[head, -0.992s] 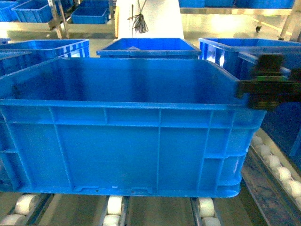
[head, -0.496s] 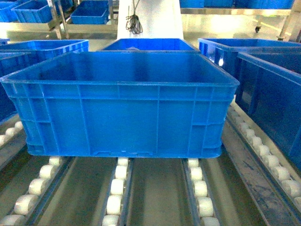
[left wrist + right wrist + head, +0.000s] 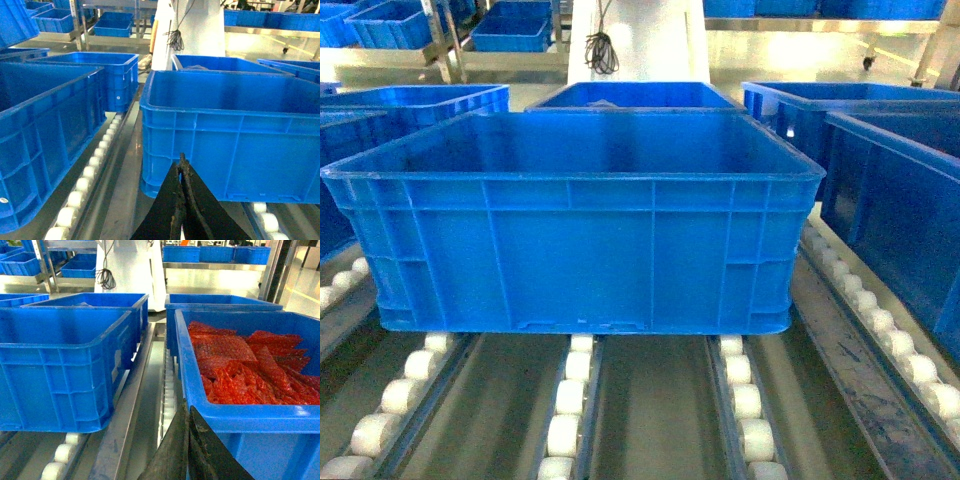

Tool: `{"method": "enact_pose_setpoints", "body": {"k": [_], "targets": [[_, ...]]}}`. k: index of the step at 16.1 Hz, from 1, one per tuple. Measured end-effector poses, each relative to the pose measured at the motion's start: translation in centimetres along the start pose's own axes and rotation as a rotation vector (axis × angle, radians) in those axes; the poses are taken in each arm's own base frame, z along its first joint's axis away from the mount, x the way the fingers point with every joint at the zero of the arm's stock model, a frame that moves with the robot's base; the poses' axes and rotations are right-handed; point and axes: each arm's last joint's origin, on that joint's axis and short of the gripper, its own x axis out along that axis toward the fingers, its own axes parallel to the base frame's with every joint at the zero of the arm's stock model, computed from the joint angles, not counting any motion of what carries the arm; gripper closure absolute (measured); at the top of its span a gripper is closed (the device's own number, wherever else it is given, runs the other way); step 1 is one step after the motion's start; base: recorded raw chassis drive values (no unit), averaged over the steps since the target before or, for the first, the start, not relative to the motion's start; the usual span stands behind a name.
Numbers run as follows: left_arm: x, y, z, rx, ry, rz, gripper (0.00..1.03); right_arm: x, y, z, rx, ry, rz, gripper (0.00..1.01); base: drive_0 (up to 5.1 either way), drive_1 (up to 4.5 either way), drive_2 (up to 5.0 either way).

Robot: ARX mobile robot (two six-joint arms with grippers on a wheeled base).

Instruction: Place box next to blue box on left shelf

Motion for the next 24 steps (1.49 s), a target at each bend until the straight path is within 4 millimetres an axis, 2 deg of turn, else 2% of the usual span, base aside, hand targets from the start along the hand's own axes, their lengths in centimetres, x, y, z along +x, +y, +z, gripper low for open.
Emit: {"method": "enact_pose_setpoints", "body": {"k": [7,16,18,19,20,21,24], "targets": [[-2.0,0.0,0.6,0.0,-0.019,0.0,1.02,-2.2,0.0,0.7,0.0,-0.024,0.0,1.0,0.0,0.0,0.0],[-3.2,0.0,0.5,0.0,-0.021,0.0,1.02,-3.5,0.0,0.7,0.0,-0.027,0.0,1.0,0.0,0.0,0.0],[-4.0,0.0,-0.2,0.001,0.035,0.0,1.02,-3.7,0.0,0.6,0.0,-0.023,0.0,1.0,0.0,0.0,0.0],[-4.2,0.0,0.3,0.002,-0.023,-0.002,1.02,-4.0,0.0,0.4,0.0,-0.005,0.0,1.0,0.0,0.0,0.0],[-4.3,0.0,0.3,0.002,-0.016,0.004,1.02,-4.5,0.0,0.0,0.0,0.021,0.004,1.0,0.0,0.0,0.0],[-4.2,0.0,0.1,0.004,0.003,-0.003,1.02,-4.8,0.0,0.4,0.0,-0.026,-0.002,1.0,0.0,0.0,0.0],[-4.2,0.0,0.1,0.004,-0.005,-0.001,1.02,-4.8,0.0,0.3,0.0,-0.013,0.001,1.0,0.0,0.0,0.0]]}}
